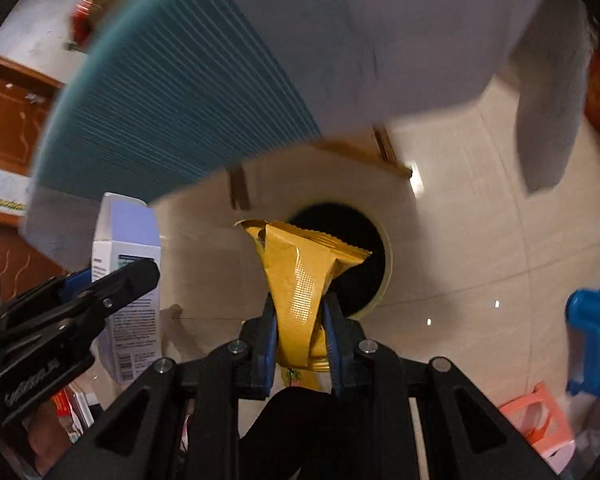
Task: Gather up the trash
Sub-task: 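Carry the carton and pouch down to the floor bin and open both tools, then raise both tools back up toward the table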
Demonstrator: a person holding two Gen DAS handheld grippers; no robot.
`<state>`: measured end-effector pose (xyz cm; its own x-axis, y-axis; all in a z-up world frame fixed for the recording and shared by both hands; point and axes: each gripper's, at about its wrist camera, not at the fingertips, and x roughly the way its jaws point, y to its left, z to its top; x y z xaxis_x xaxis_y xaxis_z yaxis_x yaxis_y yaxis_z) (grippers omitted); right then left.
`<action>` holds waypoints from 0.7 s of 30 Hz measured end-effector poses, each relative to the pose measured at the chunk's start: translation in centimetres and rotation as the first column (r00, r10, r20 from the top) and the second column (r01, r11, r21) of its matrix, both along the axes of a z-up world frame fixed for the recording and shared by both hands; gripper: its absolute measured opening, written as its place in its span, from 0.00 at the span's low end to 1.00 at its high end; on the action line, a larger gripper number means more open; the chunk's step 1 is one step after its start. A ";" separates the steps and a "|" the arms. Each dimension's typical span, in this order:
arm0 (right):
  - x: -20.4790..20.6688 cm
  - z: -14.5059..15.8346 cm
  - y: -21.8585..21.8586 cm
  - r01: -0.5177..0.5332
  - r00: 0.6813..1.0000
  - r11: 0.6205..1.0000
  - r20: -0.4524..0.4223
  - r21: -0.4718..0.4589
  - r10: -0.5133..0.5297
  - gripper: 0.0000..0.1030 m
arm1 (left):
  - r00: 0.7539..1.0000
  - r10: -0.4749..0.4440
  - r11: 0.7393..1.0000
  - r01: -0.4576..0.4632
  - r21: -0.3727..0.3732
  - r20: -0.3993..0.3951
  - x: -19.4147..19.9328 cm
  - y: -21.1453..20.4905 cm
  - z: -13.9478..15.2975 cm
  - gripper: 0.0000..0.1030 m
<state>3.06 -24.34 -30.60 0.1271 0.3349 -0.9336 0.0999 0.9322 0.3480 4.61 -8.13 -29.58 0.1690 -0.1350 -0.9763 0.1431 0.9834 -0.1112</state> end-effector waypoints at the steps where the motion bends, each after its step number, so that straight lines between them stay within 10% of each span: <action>1: 0.1 -1.8 0.2 0.001 1.000 1.000 -0.012 -0.014 -0.001 0.20 | 1.000 0.006 1.000 -0.006 0.005 -0.002 -0.1 0.2 -1.9 0.32; 9: 1.4 -13.9 1.5 0.058 0.995 0.998 -0.078 -0.011 -0.058 0.23 | 0.999 0.034 0.999 -0.034 0.003 -0.003 0.8 1.6 -11.2 0.35; 11: 1.8 -15.6 2.0 0.073 0.993 0.997 -0.092 -0.009 -0.073 0.24 | 1.000 0.022 1.000 -0.022 0.004 -0.006 1.3 1.5 -12.6 0.54; 16: 3.0 -19.0 2.9 0.107 0.985 0.994 -0.136 0.014 -0.104 0.53 | 0.999 0.046 0.999 -0.046 0.017 -0.021 2.1 2.8 -14.7 0.82; 21: 2.8 -19.2 3.7 0.092 0.988 0.996 -0.124 0.000 -0.091 0.69 | 0.997 0.077 0.997 -0.077 0.017 -0.006 2.1 3.7 -13.9 0.85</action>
